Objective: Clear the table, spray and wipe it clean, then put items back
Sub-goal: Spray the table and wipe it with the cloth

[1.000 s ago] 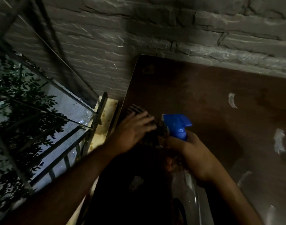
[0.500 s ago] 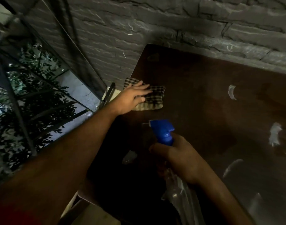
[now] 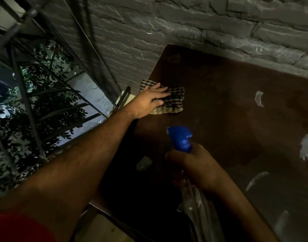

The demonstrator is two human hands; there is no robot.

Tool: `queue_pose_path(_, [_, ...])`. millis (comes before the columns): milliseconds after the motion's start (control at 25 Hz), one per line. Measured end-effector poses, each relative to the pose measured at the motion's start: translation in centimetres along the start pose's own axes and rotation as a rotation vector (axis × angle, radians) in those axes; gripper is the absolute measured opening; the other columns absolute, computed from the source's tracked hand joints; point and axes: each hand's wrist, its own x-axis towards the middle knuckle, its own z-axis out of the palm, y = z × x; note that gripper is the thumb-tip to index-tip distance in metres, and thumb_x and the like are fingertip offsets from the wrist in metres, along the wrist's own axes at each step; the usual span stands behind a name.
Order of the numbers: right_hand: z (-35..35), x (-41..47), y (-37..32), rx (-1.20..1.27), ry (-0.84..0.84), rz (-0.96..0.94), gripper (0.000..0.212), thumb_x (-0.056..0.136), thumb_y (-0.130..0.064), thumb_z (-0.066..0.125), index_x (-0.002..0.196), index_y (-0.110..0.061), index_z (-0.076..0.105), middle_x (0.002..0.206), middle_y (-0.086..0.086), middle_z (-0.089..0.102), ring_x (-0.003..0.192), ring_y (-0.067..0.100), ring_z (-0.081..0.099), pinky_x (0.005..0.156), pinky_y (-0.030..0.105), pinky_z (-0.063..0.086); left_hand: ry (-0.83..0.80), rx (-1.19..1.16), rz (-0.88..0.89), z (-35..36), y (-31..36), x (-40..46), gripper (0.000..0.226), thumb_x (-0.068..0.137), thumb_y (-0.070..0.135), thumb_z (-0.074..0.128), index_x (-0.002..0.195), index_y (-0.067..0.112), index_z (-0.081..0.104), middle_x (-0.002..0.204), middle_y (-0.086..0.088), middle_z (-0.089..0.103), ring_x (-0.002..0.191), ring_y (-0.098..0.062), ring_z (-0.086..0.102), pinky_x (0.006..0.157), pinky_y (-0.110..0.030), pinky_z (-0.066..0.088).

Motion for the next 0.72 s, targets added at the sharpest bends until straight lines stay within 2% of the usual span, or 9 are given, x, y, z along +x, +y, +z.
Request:
queue_pose_path(80, [0.4,0.5,0.1,0.016,-0.003,0.014,0.018,0.084,-0.005,0.064,0.1,0.002,0.059,0.066,0.013,0.059,0.054,0.024,0.054,0.048,0.032,0.046,-0.008,0.003,0.009,0.0,-0.1,0.0,0.042,0.096,0.016,0.052,0.136,0.03,0.048,0.152,0.009,0.033,0.145,-0.009,0.012,0.12,-0.044,0.001])
queue_pose_path(200, [1.7,0.9,0.4,0.033,-0.013,-0.016,0.017,0.083,-0.004,0.064,0.1,-0.003,0.06,0.064,0.011,0.06,0.053,0.023,0.054,0.048,0.032,0.045,-0.002,0.023,0.008,0.1,0.5,-0.4,0.041,0.097,0.019,0.051,0.136,0.032,0.048,0.152,0.01,0.033,0.145,-0.008,0.014,0.119,-0.048,0.004])
queue_pose_path(320, [1.6,1.3,0.6,0.074,0.038,-0.056,0.01,0.082,-0.006,0.065,0.091,-0.007,0.061,0.055,0.003,0.058,0.047,0.018,0.052,0.048,0.029,0.042,0.076,0.061,0.145,2.1,1.2,-5.3,0.04,0.094,0.022,0.05,0.133,0.029,0.051,0.148,0.008,0.039,0.143,-0.011,0.021,0.118,-0.05,0.008])
queue_pose_path(400, [0.9,1.4,0.5,0.075,0.072,-0.07,0.008,0.082,-0.006,0.065,0.089,-0.006,0.061,0.054,0.003,0.057,0.046,0.018,0.051,0.049,0.03,0.041,0.007,0.12,0.268,3.2,0.0,-9.9,0.045,0.091,0.019,0.051,0.134,0.029,0.047,0.146,0.011,0.037,0.142,-0.013,0.022,0.116,-0.047,0.008])
queue_pose_path(480, [0.9,1.4,0.2,0.062,0.08,-0.096,0.011,0.082,-0.005,0.063,0.091,0.001,0.06,0.053,0.009,0.055,0.046,0.023,0.05,0.05,0.033,0.041,-0.023,0.142,0.256,2.0,-1.7,-9.6,0.045,0.091,0.019,0.048,0.134,0.031,0.048,0.148,0.012,0.036,0.143,-0.013,0.022,0.116,-0.048,0.009])
queue_pose_path(560, [1.7,1.7,0.0,0.063,0.095,-0.104,0.017,0.083,-0.004,0.061,0.094,0.009,0.057,0.055,0.016,0.053,0.048,0.028,0.048,0.05,0.035,0.04,0.022,0.178,0.166,0.5,-1.7,-5.7,0.041,0.095,0.022,0.045,0.135,0.028,0.05,0.149,0.007,0.038,0.144,-0.016,0.022,0.117,-0.054,0.013])
queue_pose_path(640, [2.4,2.1,-0.3,0.07,0.112,-0.096,0.019,0.083,-0.004,0.06,0.096,0.009,0.057,0.059,0.019,0.054,0.05,0.03,0.049,0.05,0.034,0.041,0.013,0.228,0.063,0.6,1.2,-4.3,0.04,0.095,0.017,0.049,0.135,0.02,0.053,0.148,-0.001,0.042,0.143,-0.022,0.025,0.114,-0.057,0.017])
queue_pose_path(680, [2.7,2.2,-0.5,0.077,0.107,-0.092,0.019,0.082,-0.006,0.061,0.096,0.007,0.058,0.06,0.019,0.054,0.05,0.03,0.05,0.051,0.034,0.042,-0.005,0.251,0.086,1.5,2.4,-5.9,0.039,0.092,0.01,0.054,0.132,0.013,0.056,0.145,-0.008,0.046,0.14,-0.028,0.031,0.114,-0.058,0.019])
queue_pose_path(720, [2.9,2.2,-0.8,0.085,0.103,-0.09,0.02,0.082,-0.009,0.063,0.096,0.004,0.059,0.061,0.019,0.056,0.049,0.03,0.051,0.052,0.034,0.043,-0.013,0.248,0.212,2.8,3.2,-8.7,0.039,0.088,0.003,0.059,0.127,0.008,0.058,0.139,-0.014,0.052,0.135,-0.034,0.037,0.112,-0.059,0.023])
